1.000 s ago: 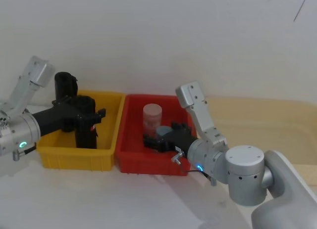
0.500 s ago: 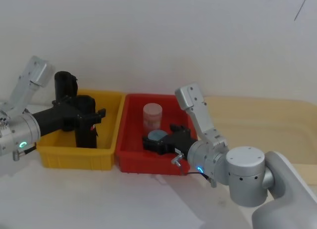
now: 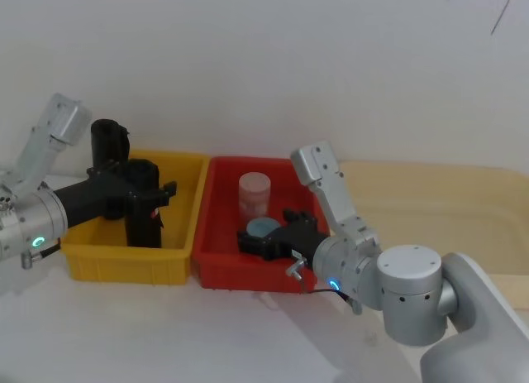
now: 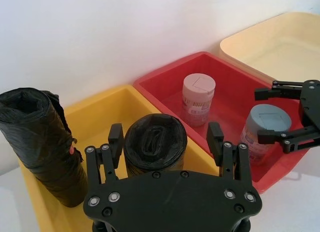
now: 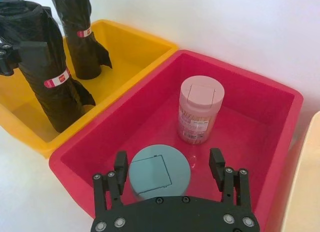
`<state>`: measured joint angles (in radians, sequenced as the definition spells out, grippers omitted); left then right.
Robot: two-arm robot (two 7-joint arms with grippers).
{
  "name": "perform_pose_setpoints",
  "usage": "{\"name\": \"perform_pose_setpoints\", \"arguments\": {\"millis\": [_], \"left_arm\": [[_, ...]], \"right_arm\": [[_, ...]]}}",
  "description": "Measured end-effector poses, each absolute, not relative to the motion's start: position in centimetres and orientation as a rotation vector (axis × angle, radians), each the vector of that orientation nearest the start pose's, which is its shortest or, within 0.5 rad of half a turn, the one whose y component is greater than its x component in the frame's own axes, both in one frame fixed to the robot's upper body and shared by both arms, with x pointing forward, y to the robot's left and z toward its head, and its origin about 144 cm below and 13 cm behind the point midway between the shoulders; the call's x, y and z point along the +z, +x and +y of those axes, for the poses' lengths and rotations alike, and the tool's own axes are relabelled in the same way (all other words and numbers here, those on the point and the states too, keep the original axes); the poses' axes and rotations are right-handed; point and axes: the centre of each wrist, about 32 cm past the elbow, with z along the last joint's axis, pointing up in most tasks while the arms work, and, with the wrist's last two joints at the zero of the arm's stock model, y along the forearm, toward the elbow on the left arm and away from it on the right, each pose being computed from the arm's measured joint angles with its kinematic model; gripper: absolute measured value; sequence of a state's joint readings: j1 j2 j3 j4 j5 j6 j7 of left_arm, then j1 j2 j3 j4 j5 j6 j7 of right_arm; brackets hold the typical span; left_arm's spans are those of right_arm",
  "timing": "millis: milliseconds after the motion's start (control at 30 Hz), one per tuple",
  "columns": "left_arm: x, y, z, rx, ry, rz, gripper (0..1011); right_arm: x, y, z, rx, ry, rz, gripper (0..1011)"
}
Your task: Pick up the garbage bag with the one hand and transfer it to the other hand.
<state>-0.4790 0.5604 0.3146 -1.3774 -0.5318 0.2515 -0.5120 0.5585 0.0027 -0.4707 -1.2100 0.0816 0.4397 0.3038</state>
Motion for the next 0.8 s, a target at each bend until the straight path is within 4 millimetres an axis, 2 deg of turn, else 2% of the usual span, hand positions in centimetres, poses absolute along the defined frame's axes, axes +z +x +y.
{"name": "perform_pose_setpoints", "arguments": {"millis": [467, 733, 800], "left_arm": [[126.2, 56.68, 33.5, 0.921, 0.155, 0.029, 1000], [126.2, 56.68, 33.5, 0.921, 0.155, 0.029, 1000], [126.2, 56.68, 33.5, 0.921, 0.155, 0.029, 1000]], "right_arm": [[123.16, 57.99, -9.15, -0.858, -0.347, 0.083, 992], [123.13, 58.0, -9.17, -0.856, -0.349, 0.084, 820], [123.13, 58.0, -9.18, -0.856, -0.35, 0.085, 748]]}}
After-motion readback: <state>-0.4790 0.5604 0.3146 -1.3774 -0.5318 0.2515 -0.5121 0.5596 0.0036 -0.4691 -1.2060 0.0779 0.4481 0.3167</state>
